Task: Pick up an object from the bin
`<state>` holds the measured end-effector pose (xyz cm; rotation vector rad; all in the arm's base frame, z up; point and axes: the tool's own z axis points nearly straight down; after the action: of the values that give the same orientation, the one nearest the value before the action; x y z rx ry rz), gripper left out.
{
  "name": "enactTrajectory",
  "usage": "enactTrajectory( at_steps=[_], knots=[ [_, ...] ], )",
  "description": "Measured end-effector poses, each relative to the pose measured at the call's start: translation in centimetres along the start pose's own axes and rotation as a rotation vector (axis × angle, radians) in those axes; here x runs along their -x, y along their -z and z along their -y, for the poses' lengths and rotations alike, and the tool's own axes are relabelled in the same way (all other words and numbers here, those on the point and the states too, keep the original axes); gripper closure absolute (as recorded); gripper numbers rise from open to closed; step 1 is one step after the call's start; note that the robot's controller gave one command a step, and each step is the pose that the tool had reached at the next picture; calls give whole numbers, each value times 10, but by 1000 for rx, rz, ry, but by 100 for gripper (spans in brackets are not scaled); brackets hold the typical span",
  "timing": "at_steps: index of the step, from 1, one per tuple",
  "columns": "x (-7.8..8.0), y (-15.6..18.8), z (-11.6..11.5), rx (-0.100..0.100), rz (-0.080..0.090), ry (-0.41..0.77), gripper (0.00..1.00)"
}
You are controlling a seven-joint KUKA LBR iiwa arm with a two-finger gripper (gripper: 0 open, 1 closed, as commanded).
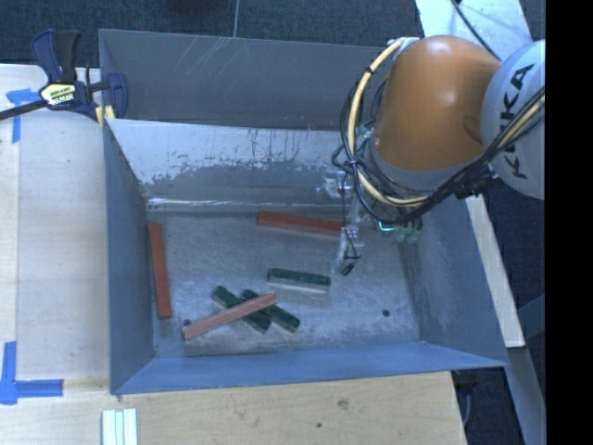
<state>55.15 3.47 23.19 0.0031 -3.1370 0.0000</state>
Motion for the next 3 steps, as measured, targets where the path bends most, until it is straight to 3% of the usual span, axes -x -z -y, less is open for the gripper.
enactTrajectory(
  at_steps=[1, 2, 3],
  knots=[
    [64, -136, 9, 0, 2, -77, 0],
    [65, -131, 9, 1, 7, -78, 100],
    [65, -131, 9, 1, 7, -79, 0]
  ],
)
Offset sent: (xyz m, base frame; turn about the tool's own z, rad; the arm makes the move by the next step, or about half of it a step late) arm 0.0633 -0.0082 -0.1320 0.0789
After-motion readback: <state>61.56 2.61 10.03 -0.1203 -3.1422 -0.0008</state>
